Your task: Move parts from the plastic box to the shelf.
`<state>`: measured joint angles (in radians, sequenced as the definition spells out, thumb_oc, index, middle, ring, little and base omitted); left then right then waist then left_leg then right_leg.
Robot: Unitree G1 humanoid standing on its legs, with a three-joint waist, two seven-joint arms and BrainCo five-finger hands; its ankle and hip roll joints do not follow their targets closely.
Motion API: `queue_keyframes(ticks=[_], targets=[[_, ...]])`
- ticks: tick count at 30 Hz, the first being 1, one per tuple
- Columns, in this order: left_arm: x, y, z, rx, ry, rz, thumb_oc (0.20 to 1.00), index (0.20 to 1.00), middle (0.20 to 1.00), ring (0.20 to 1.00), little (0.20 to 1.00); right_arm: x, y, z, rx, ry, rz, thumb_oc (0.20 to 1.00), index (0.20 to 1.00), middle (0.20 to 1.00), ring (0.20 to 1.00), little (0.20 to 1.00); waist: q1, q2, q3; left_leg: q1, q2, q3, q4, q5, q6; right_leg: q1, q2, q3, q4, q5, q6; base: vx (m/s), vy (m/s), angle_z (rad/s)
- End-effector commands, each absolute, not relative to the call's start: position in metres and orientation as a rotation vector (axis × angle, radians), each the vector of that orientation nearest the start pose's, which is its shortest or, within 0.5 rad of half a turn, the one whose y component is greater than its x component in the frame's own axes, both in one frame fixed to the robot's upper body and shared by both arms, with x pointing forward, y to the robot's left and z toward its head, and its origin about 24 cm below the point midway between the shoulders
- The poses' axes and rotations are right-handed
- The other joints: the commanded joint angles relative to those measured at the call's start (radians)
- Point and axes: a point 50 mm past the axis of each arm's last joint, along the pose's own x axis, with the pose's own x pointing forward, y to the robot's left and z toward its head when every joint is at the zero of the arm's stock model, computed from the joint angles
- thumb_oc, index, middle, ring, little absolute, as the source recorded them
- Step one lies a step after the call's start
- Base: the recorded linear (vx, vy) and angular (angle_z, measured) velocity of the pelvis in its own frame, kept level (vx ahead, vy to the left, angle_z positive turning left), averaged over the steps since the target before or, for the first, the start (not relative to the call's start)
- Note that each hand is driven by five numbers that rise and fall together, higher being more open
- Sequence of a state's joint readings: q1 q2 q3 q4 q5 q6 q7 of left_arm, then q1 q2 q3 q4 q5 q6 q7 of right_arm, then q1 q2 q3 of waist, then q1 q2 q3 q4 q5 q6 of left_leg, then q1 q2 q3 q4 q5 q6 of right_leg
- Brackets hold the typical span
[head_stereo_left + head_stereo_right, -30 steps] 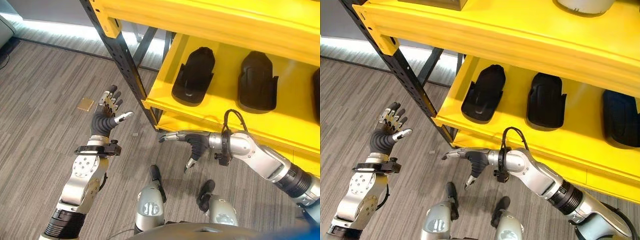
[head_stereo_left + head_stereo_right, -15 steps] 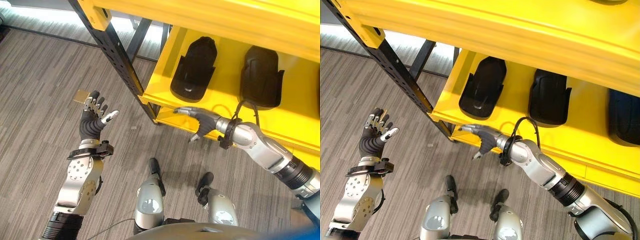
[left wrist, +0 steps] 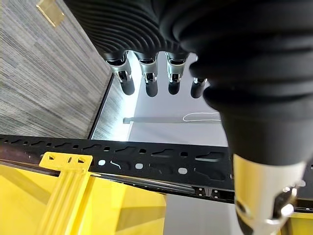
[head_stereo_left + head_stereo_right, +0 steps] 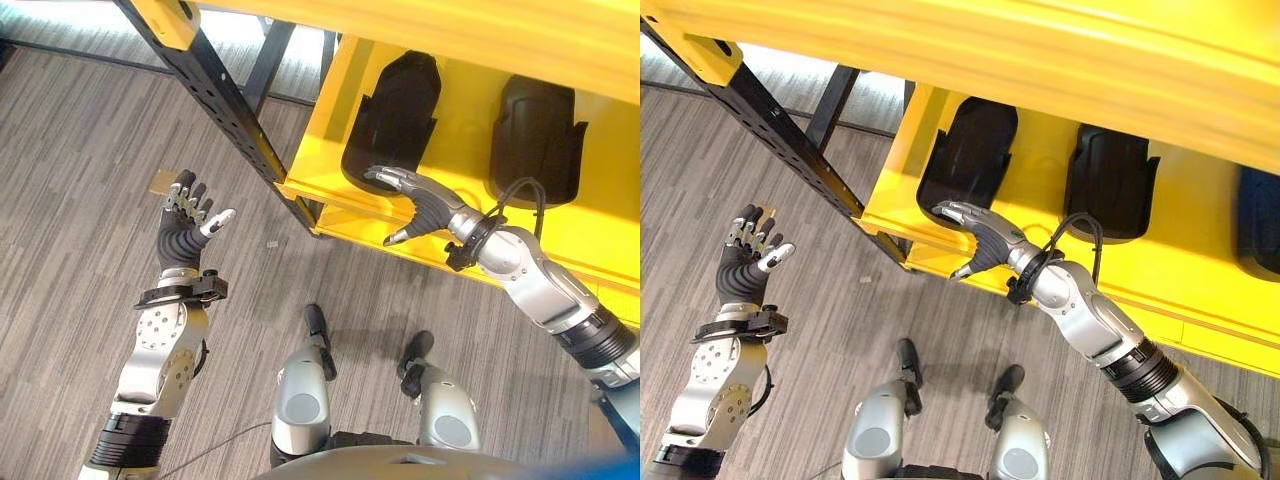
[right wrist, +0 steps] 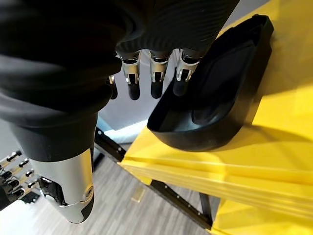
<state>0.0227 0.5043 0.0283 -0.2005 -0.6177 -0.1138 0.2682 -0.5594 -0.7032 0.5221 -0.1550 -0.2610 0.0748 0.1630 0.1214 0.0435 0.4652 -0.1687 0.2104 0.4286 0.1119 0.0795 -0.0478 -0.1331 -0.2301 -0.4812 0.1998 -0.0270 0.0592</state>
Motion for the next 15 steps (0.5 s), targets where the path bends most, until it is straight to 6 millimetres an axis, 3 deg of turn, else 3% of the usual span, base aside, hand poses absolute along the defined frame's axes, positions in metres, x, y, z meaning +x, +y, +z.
queue_keyframes(ticks=[1,5,8,11,15], targets=[[0.243,0.232,0.133,-0.151,-0.326,0.139,1.000,1.000,1.000,1.000,1.000,0.298,-0.089,0.203,-1.095,-0.632,0.583,1.000,1.000,1.000,1.000,1.000,-0.001,-0.023,-0.010,-0.017,0.050,0.005,0.125,-0.129,-0.072,-0.064,-0.065,0.015,0.076,-0.073,0.088,0.00,0.000,0.00],[0.248,0.228,0.139,-0.156,-0.333,0.124,1.000,1.000,1.000,1.000,1.000,0.290,-0.076,0.224,-1.141,-0.758,0.651,1.000,1.000,1.000,1.000,1.000,0.001,-0.025,0.011,-0.048,0.054,0.002,0.139,-0.129,-0.076,-0.104,-0.068,0.018,0.101,-0.075,0.085,-0.01,0.001,0.03],[0.254,0.222,0.142,-0.168,-0.333,0.125,1.000,1.000,1.000,1.000,1.000,0.263,-0.055,0.251,-1.207,-0.976,0.766,1.000,1.000,1.000,1.000,1.000,0.003,-0.024,0.032,-0.080,0.052,-0.003,0.150,-0.130,-0.077,-0.149,-0.073,0.023,0.128,-0.077,0.087,-0.02,0.008,0.04],[0.257,0.219,0.143,-0.172,-0.338,0.126,1.000,1.000,1.000,1.000,1.000,0.252,-0.048,0.259,-1.233,-1.093,0.763,1.000,1.000,1.000,1.000,1.000,0.003,-0.024,0.039,-0.091,0.050,-0.004,0.153,-0.131,-0.076,-0.165,-0.075,0.027,0.138,-0.079,0.088,-0.01,0.012,0.08],[0.258,0.214,0.145,-0.185,-0.346,0.131,1.000,1.000,1.000,1.000,1.000,0.227,-0.045,0.278,-1.167,-1.392,0.659,1.000,1.000,1.000,1.000,1.000,-0.004,-0.015,0.052,-0.111,0.055,0.014,0.155,-0.113,-0.064,-0.185,-0.074,0.018,0.139,-0.065,0.075,-0.02,0.028,0.04]])
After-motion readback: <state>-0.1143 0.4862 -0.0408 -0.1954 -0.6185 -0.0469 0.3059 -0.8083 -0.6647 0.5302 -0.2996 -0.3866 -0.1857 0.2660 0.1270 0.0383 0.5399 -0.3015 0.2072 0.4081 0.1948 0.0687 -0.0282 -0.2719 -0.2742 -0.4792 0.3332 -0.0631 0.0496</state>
